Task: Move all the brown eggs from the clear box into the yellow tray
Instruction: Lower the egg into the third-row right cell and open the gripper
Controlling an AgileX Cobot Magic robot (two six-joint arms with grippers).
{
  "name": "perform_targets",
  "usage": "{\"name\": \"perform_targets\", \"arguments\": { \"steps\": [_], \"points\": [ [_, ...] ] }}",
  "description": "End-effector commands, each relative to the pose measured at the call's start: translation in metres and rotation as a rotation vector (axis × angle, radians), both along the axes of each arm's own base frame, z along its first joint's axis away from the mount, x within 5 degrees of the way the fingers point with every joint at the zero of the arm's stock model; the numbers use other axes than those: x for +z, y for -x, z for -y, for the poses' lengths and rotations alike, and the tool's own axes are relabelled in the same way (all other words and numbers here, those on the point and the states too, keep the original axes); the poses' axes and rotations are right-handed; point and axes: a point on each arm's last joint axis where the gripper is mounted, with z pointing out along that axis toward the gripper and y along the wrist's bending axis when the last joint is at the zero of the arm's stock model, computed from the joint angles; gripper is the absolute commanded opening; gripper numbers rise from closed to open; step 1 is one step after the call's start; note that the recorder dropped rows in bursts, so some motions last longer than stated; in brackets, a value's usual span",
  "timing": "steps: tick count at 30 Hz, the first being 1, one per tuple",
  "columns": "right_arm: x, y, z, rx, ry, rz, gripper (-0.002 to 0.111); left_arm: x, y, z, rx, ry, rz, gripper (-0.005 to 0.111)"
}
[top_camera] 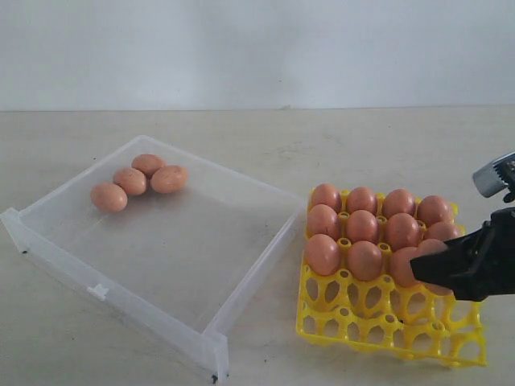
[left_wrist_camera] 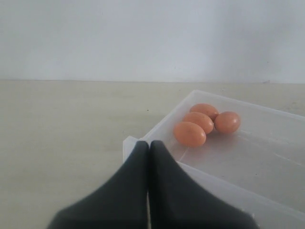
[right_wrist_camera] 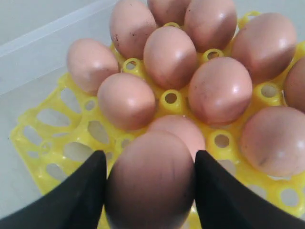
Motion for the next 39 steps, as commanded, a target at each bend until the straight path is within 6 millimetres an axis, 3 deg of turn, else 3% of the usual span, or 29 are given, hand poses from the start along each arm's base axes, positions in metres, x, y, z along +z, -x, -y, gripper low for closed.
{"name": "perform_targets", "arguments": {
  "steps": [1, 11, 18, 34, 39],
  "points": [
    [-0.001, -0.004, 0.005, -0.016, 0.049, 0.024, 0.0, 0.001, 0.0, 0.0, -0.005, 0.005, 0.006, -0.004],
    [-0.004, -0.007, 0.014, -0.076, 0.15, 0.037, 0.0, 0.001, 0.0, 0.0, -0.005, 0.005, 0.006, -0.004],
    [0.0, -0.013, 0.014, -0.109, 0.12, 0.105, 0.002, 0.001, 0.0, 0.0, -0.005, 0.005, 0.006, -0.004],
    [0.002, -0.016, 0.015, -0.168, 0.082, 0.107, 0.069, 0.001, 0.0, 0.0, -0.005, 0.005, 0.006, -0.004],
    [0.002, -0.016, 0.015, -0.173, 0.079, 0.109, 0.072, 0.001, 0.0, 0.0, -0.005, 0.005, 0.006, -0.004]
  ]
}}
